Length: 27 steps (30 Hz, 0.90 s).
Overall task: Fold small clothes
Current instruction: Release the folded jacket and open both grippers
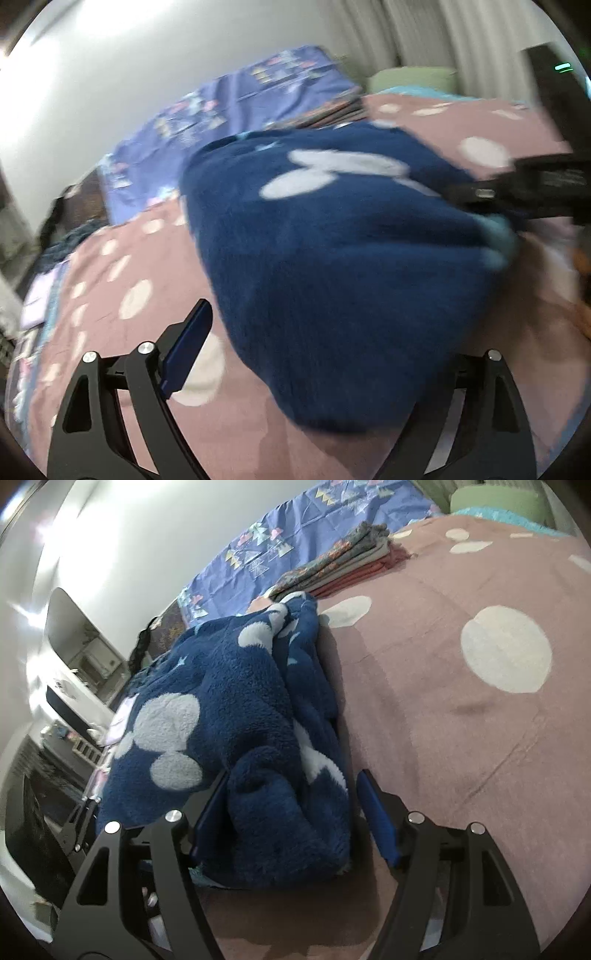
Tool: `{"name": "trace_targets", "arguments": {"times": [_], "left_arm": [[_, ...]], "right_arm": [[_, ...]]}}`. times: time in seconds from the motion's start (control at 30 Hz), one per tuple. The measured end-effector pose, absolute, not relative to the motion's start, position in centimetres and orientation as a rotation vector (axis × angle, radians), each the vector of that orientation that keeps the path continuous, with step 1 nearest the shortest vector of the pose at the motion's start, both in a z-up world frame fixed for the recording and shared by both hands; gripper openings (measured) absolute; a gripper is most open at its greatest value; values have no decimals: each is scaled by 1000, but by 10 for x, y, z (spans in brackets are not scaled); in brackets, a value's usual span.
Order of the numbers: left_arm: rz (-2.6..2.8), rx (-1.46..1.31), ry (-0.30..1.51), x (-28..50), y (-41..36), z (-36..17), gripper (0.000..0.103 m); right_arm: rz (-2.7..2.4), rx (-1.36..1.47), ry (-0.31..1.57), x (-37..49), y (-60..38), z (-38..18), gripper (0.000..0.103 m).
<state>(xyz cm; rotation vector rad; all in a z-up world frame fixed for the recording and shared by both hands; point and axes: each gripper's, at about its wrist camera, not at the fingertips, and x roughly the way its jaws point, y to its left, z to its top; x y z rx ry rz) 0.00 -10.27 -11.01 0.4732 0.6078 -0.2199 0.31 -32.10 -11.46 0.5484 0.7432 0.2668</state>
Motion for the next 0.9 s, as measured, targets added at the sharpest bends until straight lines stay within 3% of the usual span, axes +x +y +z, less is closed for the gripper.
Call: {"name": "trace_targets", "arguments": {"times": [0.33,0.4,0.5,0.6,0.67,0.83,0.9], "left_arm": [[-165,455,663,-7,-63,-112,86],[-234,419,695,-8,-59,-108,74],[-392,343,748,-22,-51,-96,42],[-514,349,753,-44,-42,-75,23],[-564,336,724,-52,-36,-59,15],[-522,274,584,-32,-34,-33,15],[-553,223,624,-5,-41,-47,16]], "right_arm": [[224,466,742,-5,-311,-113,74],[229,472,744,-5,-310,-113,74],[233,487,746,-5,-312,-114,74],[235,496,747,-5,-313,-115,74],[235,493,747,-5,-313,-115,74],[235,494,748,-4,-313,-115,75],[234,492,747,-5,-313,-115,75]]}}
